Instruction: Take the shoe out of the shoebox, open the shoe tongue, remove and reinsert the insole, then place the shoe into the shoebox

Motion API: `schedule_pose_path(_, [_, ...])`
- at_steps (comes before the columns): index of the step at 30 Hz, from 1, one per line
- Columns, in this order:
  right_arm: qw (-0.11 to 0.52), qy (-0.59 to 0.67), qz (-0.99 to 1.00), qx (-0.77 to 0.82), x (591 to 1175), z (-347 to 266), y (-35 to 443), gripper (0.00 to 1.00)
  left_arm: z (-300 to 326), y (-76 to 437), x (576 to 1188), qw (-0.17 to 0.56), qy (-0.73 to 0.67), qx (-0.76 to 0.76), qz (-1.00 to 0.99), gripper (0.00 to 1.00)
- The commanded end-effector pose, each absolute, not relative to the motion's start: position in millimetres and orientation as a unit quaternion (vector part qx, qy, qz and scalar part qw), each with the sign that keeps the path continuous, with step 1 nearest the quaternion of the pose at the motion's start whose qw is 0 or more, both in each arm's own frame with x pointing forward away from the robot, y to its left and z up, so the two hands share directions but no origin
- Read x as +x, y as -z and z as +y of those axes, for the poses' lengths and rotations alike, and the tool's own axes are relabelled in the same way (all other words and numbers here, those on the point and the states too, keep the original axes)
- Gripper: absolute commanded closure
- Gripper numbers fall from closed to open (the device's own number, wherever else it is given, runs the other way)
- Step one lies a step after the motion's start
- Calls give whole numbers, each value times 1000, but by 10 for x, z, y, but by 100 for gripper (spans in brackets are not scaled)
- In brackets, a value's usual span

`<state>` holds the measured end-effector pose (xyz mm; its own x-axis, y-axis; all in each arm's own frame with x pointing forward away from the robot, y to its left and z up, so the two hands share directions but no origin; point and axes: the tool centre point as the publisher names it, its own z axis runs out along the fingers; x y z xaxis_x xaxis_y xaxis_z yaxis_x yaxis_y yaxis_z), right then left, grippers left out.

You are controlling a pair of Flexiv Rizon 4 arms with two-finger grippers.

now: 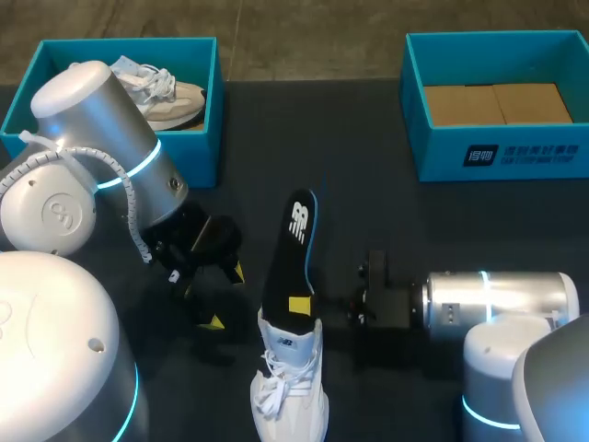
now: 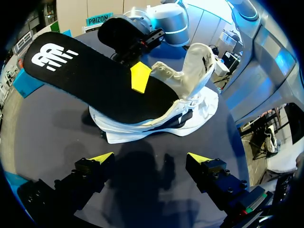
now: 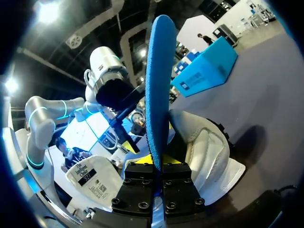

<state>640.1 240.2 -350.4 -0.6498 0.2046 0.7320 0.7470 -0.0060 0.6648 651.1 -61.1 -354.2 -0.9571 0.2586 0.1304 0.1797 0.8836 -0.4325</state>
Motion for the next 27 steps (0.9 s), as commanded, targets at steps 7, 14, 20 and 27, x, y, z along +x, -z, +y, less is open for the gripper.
schedule_pose_path(7, [248,613,-663,-352,6366,2359,3580,100,-607,3549,6506,92,-213,-113,-966,0])
schedule_pose_path(14, [275,603,-659,-355,6335,2360,3606,100,-607,3549,6506,92,-213,-113,-966,0])
schedule_pose_path(20, [292,586,-668,-353,6321,2380,3614,100,-607,3549,6506,92,-213,-113,-966,0])
schedule_pose_path(27, [293,591,-670,-342,6336,2403,3577,100,-607,3549,6506,92,-213,-113,-966,0])
